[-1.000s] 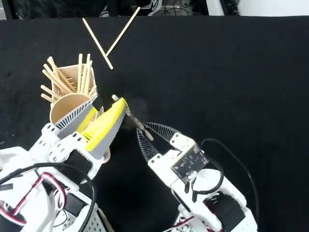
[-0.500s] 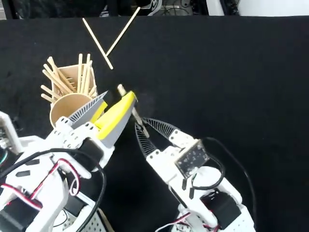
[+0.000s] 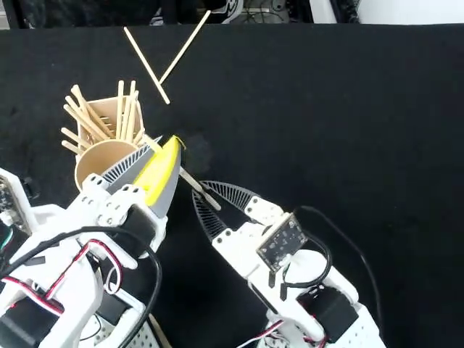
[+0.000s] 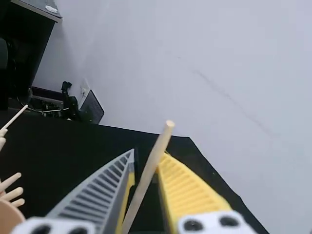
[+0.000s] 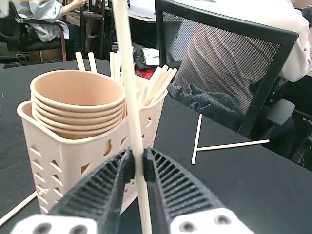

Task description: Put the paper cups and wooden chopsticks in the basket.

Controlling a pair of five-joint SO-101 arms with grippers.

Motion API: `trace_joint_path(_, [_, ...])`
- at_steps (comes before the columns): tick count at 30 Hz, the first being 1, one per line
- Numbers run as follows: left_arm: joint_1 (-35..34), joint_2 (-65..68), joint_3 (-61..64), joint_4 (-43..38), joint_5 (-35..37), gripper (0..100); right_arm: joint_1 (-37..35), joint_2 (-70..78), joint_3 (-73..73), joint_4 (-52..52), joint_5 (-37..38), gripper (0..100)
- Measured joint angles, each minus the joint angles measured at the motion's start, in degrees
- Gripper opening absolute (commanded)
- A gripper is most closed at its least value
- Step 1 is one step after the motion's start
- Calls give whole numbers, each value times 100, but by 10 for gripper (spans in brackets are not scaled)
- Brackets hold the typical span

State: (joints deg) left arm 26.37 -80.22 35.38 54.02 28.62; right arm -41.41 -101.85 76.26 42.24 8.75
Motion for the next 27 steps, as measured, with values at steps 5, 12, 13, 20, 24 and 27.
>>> trace_joint_path(5, [0,9,0,97,-211,110,35,88,0,-9,0,11])
trace_joint_path(12, [0,0,0,193,-220,121,141,123,0,-114,-9,11])
trace_joint_path(13, [0,0,0,193,-220,120,141,123,0,-123,-9,11])
trace_joint_path(20, [0,0,0,193,-220,62,158,123,0,-123,-9,11])
trace_joint_path(24, [0,0,0,193,-290,29,158,123,0,-123,0,11])
trace_joint_path(27, [0,0,0,193,-554,30,167,123,0,-123,0,11])
